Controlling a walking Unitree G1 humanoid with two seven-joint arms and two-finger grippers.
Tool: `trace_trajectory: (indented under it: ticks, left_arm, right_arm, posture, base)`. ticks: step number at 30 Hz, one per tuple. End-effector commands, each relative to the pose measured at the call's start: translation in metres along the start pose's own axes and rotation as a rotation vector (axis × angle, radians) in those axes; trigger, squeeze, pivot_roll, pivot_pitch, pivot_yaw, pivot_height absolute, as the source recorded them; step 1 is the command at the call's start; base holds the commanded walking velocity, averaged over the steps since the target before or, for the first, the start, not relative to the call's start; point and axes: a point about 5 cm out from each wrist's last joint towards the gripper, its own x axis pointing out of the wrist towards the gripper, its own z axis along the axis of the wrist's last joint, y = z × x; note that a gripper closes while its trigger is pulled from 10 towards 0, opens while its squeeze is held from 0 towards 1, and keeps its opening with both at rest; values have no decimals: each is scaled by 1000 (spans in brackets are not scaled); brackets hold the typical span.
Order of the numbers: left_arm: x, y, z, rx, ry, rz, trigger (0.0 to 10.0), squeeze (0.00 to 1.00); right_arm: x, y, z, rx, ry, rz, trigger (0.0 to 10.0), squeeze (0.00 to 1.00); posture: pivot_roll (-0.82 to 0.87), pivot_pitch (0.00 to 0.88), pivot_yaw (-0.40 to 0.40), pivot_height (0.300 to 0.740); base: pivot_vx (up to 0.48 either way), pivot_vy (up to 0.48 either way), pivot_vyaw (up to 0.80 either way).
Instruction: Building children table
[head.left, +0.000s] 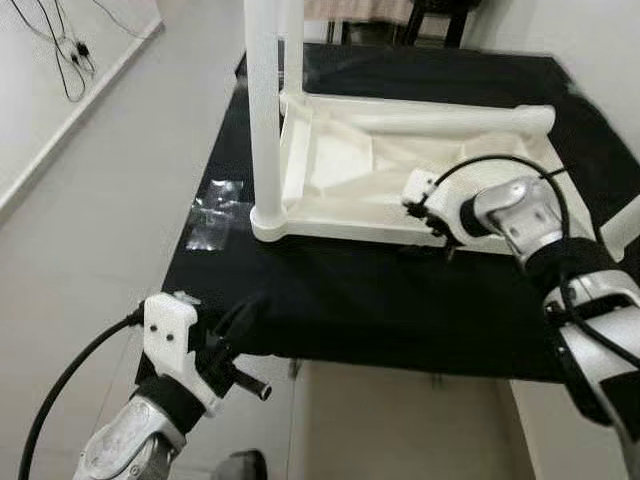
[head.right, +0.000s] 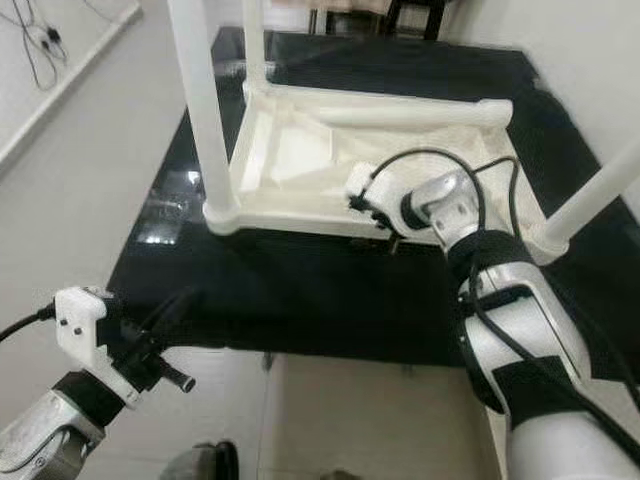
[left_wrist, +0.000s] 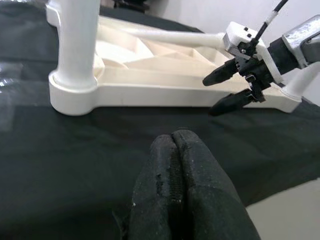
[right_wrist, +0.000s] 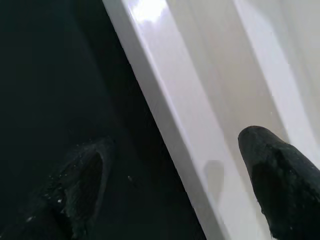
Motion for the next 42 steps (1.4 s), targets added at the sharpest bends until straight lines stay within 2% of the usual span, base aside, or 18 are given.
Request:
trace_trajectory:
  ticks: [1,2,5,7,8,9,20,24,27,29,31,32,35,36,37,39,41,42]
  left_arm:
    - [-4,-4,2,-8,7,-11,10000,0]
    - [-4,-4,2,-8,7,-11,10000,0]
    - [-8,-7,3,-17,13,-13,10000,0]
    - [-10,-9,4,-25,18,-15,10000,0]
    - [-10,-9,4,-25,18,-15,10000,0]
    - [-11,-9,5,-30,21,-17,10000,0]
    - [-12,-10,5,-38,25,-19,10000,0]
    - [-10,-10,4,-43,24,-22,10000,0]
    - [-8,-10,4,-45,20,-23,10000,0]
    - [-8,-10,4,-45,20,-23,10000,0]
    - [-6,-10,4,-47,15,-25,10000,0]
    - [-6,-10,4,-47,15,-25,10000,0]
    - [-5,-8,3,-47,14,-26,10000,0]
    - [-5,-8,3,-47,14,-26,10000,0]
    - [-5,-8,3,-46,14,-25,10000,0]
    - [-4,-4,3,-42,16,-24,10000,0]
    - [-3,-2,3,-38,18,-23,10000,0]
    - [-3,-2,3,-38,18,-23,10000,0]
  right_arm:
    - [0,-4,-8,29,59,-43,10000,0]
    - [0,-4,-8,29,59,-43,10000,0]
    - [-6,-8,-21,68,151,-54,10000,0]
    - [-11,-12,-28,107,195,-54,8039,0]
    - [-11,-12,-28,107,195,-54,8039,0]
    - [-15,-14,-29,128,197,-53,0,0]
    - [-23,-18,-22,189,132,-1,0,0]
    - [-23,-14,-18,215,84,97,0,0]
    - [-21,-6,-16,271,18,210,0,0]
    - [-21,-6,-16,271,18,210,0,0]
    - [-14,6,-9,325,-58,349,0,0]
    - [-14,6,-9,325,-58,349,0,0]
    - [-3,18,9,370,-187,431,0,0]
    - [-3,18,9,370,-187,431,0,0]
    - [6,23,22,424,-235,399,0,0]
    - [37,43,63,568,-353,221,0,0]
    - [55,59,92,679,-433,65,0,0]
    - [55,59,92,679,-433,65,0,0]
  posture:
    - [101,258,-80,740]
    - [101,258,-80,740]
    - [105,273,-79,740]
    - [104,277,-79,740]
    - [104,277,-79,740]
    - [105,277,-79,740]
    - [97,266,-81,740]
    - [94,258,-84,740]
    - [86,248,-89,740]
    - [86,248,-89,740]
    - [81,244,-94,740]
    - [81,244,-94,740]
    - [78,242,-92,740]
    - [78,242,-92,740]
    - [79,238,-88,740]
    - [75,226,-71,740]
    - [79,220,-66,740]
    - [79,220,-66,740]
  base:
    - [0,0,0]
    - [0,0,0]
    - [0,0,0]
    - [0,0,0]
    - [0,0,0]
    - [0,0,0]
    - [0,0,0]
    - [0,0,0]
    - [0,0,0]
    - [0,0,0]
    - [0,0,0]
    - [0,0,0]
    - [0,0,0]
    - [0,0,0]
    - [0,0,0]
    - [0,0,0]
    - [0,0,0]
    - [0,0,0]
